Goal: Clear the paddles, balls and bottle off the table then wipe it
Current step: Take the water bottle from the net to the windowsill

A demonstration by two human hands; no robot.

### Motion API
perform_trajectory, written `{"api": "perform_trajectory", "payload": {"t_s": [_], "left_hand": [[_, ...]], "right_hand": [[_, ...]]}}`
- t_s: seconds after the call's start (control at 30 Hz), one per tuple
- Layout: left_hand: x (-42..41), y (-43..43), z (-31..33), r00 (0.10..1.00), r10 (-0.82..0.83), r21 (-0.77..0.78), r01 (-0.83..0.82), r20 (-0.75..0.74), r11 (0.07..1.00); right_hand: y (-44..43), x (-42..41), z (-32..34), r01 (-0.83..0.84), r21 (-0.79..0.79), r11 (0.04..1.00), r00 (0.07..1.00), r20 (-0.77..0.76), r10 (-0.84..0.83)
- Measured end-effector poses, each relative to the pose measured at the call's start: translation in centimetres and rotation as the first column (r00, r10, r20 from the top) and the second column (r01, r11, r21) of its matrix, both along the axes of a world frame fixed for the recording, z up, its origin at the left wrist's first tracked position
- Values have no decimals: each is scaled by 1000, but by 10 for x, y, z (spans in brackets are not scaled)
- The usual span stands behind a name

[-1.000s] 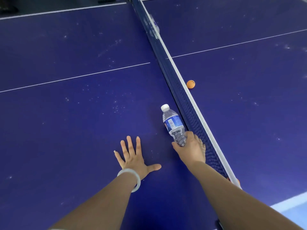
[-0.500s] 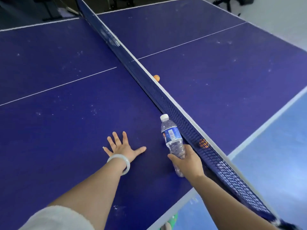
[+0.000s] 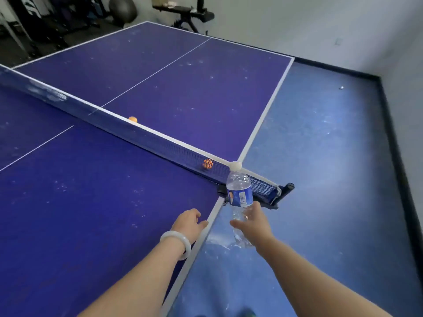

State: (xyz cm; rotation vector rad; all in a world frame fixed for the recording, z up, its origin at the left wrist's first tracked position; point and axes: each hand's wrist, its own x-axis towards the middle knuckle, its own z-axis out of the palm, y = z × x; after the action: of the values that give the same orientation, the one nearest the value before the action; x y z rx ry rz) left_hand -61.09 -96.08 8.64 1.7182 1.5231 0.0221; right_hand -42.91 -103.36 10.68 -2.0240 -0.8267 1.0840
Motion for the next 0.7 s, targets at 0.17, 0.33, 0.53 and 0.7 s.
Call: {"api": "perform_trajectory", "payload": {"t_s": [0.17,0.33,0.53,0.7], "left_hand": [[75,-32,12,980,-201,-1,201,-8,980],[165,-101,16,884,-466,37,467,-41,883],[290,-241,26,727,-687,77,685,-11,724],[367,-363,29,569,-822,104,817,9,567]], "right_hand": [[-75,62,18,195,21,981,980,-36,-194],[-173,123,34,370,37,928,929,-43,-368],[-340,197,48,598,56,800,802,-14,-598],[-473,235,50,755,98,648,650,18,-760]]}}
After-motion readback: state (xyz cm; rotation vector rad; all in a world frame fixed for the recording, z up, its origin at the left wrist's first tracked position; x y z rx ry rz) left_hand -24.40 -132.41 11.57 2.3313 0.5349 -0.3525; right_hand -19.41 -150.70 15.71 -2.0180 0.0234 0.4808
